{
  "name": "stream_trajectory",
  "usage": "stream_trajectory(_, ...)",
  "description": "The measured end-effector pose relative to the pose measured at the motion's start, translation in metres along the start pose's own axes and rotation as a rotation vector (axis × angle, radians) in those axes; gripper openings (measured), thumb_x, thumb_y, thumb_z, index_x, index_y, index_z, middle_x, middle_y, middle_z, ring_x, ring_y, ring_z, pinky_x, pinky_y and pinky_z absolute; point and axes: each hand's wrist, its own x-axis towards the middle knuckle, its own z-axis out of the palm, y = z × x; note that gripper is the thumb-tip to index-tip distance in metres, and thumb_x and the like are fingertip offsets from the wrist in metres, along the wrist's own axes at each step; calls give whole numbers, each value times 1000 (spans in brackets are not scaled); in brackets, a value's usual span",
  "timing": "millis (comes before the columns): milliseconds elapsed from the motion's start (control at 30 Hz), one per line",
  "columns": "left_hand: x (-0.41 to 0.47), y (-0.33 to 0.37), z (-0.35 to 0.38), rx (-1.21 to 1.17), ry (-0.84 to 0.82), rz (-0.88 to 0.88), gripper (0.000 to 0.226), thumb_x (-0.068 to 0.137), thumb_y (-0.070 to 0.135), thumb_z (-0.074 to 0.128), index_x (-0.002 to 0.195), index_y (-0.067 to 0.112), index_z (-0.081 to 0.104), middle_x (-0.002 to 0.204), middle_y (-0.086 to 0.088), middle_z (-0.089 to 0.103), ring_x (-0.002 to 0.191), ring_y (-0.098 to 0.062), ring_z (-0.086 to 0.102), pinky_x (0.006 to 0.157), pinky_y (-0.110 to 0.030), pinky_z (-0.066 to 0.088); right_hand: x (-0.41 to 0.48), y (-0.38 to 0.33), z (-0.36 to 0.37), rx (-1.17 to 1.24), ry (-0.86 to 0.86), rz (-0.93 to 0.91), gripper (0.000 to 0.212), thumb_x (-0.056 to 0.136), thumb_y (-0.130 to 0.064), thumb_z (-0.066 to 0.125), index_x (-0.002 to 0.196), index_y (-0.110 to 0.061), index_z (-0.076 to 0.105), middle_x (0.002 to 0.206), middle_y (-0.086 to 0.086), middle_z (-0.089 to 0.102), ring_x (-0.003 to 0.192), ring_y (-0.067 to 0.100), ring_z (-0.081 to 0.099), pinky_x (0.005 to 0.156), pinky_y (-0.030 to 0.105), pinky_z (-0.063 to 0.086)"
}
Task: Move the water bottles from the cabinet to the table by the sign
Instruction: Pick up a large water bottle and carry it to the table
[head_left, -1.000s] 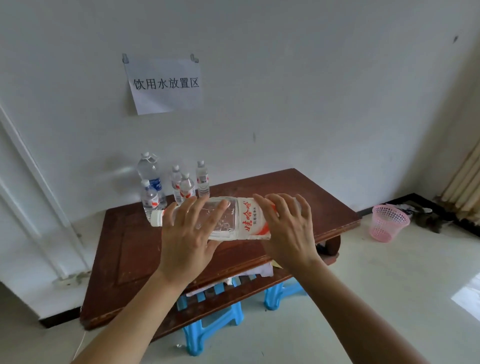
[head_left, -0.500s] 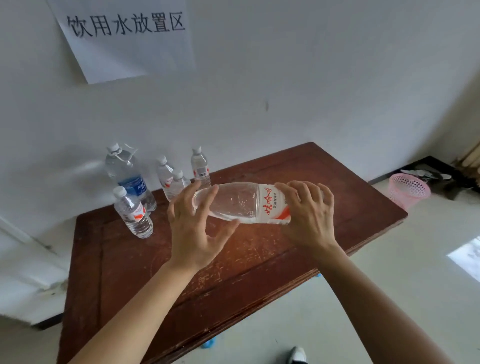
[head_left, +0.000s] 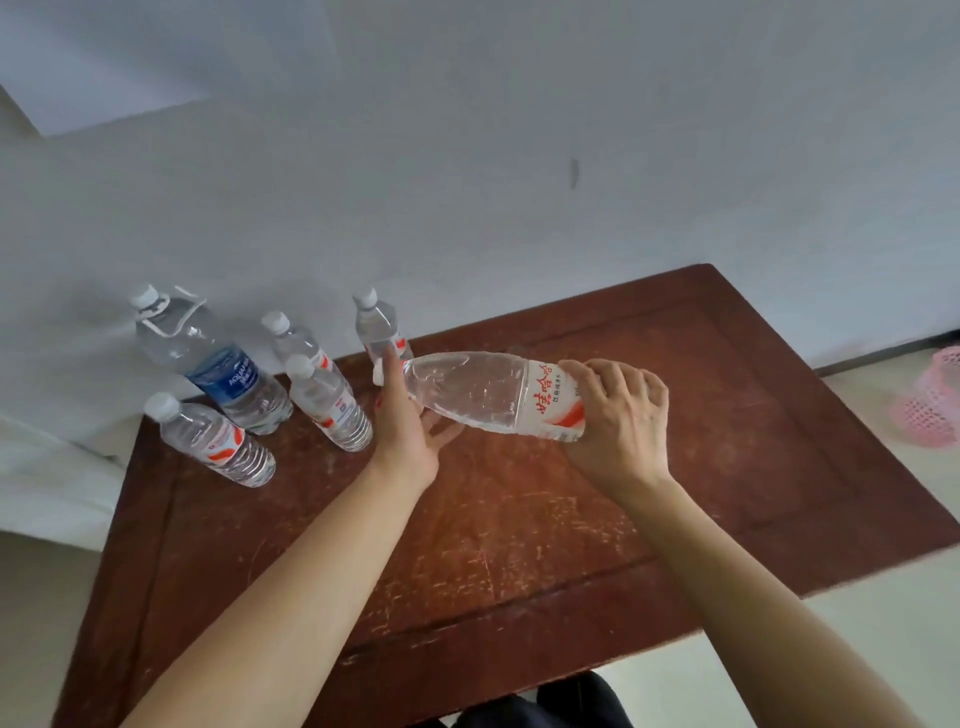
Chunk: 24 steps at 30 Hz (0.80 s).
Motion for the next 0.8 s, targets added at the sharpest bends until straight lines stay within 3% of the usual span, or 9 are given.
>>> stream_trajectory(67, 9, -1, 12, 42, 41, -7, 48, 92, 67, 55, 107, 25, 73, 113, -2, 76, 111, -25, 68, 89, -47, 53, 9, 10, 17, 42, -67, 24, 80, 67, -50, 88, 136, -25, 56, 126, 5, 63, 118, 32, 57, 106, 56, 36)
stream_trajectory(100, 16, -3, 14, 53, 55, -15, 47, 92, 63, 59, 112, 22, 72, 114, -2, 75, 112, -25, 68, 87, -47, 53, 11, 14, 27, 68, -105, 34, 82, 67, -50, 88, 137, -25, 55, 126, 5, 63, 118, 32, 58, 106, 57, 38)
stream_trajectory(233, 39, -1, 8, 35, 144, 3, 54, 88, 60, 66, 132, 29, 60, 121, 2, 72, 114, -23, 68, 90, -54, 55, 15, 8, 65, 174, -257, 59, 88, 69, -59, 84, 141, -23, 50, 128, 3, 63, 119, 30, 61, 104, 55, 46)
stream_trajectory(367, 53, 9, 0, 138, 201, 92, 64, 83, 62, 71, 136, 29, 58, 122, 6, 71, 113, -16, 68, 75, -42, 59, 24, -20, 95, 295, -387, 107, 90, 76, -59, 78, 149, -20, 43, 141, 1, 58, 129, 28, 56, 106, 49, 47)
stream_trajectory(433, 62, 17, -9, 200, 207, 197, 56, 86, 58, 71, 132, 27, 61, 121, 4, 72, 114, -17, 68, 78, -42, 59, 34, -38, 108, 376, -426, 137, 91, 76, -54, 80, 150, -19, 41, 146, 0, 54, 132, 26, 52, 106, 44, 45)
stream_trajectory(533, 69, 33, -17, 355, 122, 435, 45, 88, 52, 71, 120, 20, 65, 116, 0, 73, 114, -20, 67, 98, -51, 53, 53, -64, 119, 483, -484, 178, 89, 73, -45, 87, 145, -20, 41, 140, 0, 57, 122, 29, 59, 95, 40, 49)
stream_trajectory(633, 74, 49, -19, 627, 19, 624, 33, 91, 46, 69, 112, 20, 66, 105, 4, 73, 107, -14, 67, 97, -43, 53, 70, -87, 130, 550, -542, 202, 84, 76, -47, 85, 141, -22, 38, 128, 4, 66, 107, 32, 67, 82, 38, 51)
stream_trajectory(700, 78, 55, -21, 772, -24, 652, 32, 90, 49, 68, 111, 25, 67, 105, 7, 73, 104, -10, 67, 93, -38, 53, 74, -95, 136, 561, -566, 206, 77, 81, -49, 80, 138, -21, 37, 118, 7, 71, 101, 36, 68, 79, 38, 50)
stream_trajectory(800, 92, 63, -39, 753, -34, 594, 29, 94, 42, 68, 116, 22, 65, 109, 8, 73, 108, -8, 66, 96, -34, 52, 79, -105, 140, 546, -607, 203, 75, 85, -51, 74, 144, -25, 36, 125, 5, 69, 106, 34, 68, 85, 39, 52)
